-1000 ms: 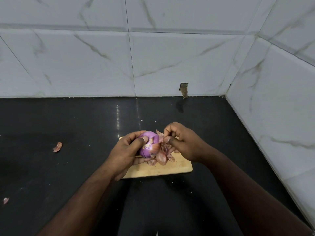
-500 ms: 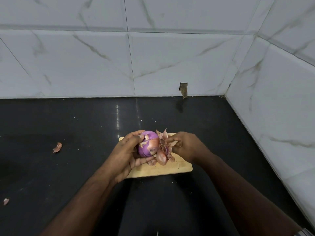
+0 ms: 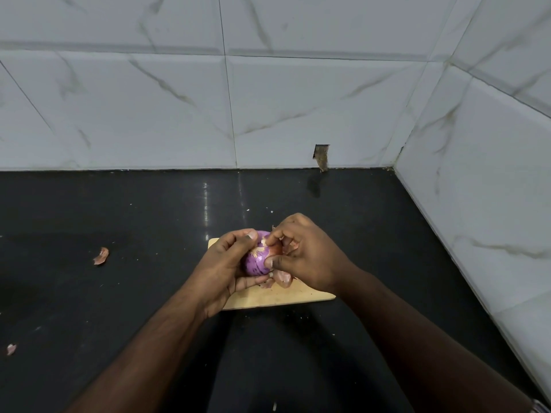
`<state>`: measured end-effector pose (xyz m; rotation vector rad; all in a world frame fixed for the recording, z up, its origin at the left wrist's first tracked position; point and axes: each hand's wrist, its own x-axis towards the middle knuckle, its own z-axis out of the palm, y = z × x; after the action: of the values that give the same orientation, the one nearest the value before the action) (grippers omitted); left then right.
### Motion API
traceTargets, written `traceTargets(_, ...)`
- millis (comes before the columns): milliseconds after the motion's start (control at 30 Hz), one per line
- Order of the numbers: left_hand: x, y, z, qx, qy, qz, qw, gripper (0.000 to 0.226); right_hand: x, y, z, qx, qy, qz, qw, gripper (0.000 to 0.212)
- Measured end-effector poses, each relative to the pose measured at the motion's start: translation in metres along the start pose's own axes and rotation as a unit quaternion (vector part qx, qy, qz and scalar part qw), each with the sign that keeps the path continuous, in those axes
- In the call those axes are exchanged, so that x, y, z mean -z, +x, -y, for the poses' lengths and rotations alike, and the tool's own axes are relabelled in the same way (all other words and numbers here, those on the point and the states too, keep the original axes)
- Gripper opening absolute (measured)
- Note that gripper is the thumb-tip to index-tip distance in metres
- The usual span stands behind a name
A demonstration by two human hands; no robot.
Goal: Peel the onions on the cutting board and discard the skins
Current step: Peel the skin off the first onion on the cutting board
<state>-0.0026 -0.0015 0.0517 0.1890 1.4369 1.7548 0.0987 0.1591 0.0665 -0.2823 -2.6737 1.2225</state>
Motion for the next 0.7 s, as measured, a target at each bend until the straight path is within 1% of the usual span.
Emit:
traceTargets(167, 0.000, 0.000, 0.002, -0.004, 0.006, -0.013, 1.000, 0.031, 0.003, 0.003, -0.002, 0.007, -0.013, 0.022, 1.000, 0.026)
traceTargets(267, -0.001, 0.000, 0.000, 0.002, -0.007, -0.024, 1.000, 0.029, 0.003, 0.003, -0.004, 0.018, -0.031, 0.031, 0.999, 0.017)
traceTargets(367, 0.001, 0.003, -0.004, 0.003, 0.005, -0.031, 1.000, 0.031, 0.002, 0.001, -0.006, 0.029, -0.030, 0.039, 0.998, 0.017)
traceTargets(433, 0.001, 0.003, -0.006, 0.001, 0.017, -0.025, 1.000, 0.033, 0.002, 0.002, -0.006, 0.023, -0.008, 0.031, 0.999, 0.024)
traceTargets(500, 0.001, 0.002, -0.007, -0.001, 0.027, -0.013, 1.000, 0.036, 0.003, 0.005, -0.004, 0.009, 0.024, 0.029, 0.999, 0.040)
traceTargets(567, -0.001, 0.001, -0.006, 0.000, 0.031, -0.004, 1.000, 0.043, 0.006, 0.008, -0.002, 0.007, 0.028, 0.053, 0.998, 0.052)
traceTargets(633, -0.001, 0.000, -0.005, -0.004, 0.049, 0.005, 0.999, 0.048, 0.009, 0.010, -0.001, 0.006, 0.010, 0.085, 0.996, 0.055)
traceTargets(700, 0.000, 0.000, -0.005, -0.009, 0.071, 0.010, 0.997, 0.049, 0.010, 0.010, -0.001, -0.003, -0.002, 0.097, 0.995, 0.052)
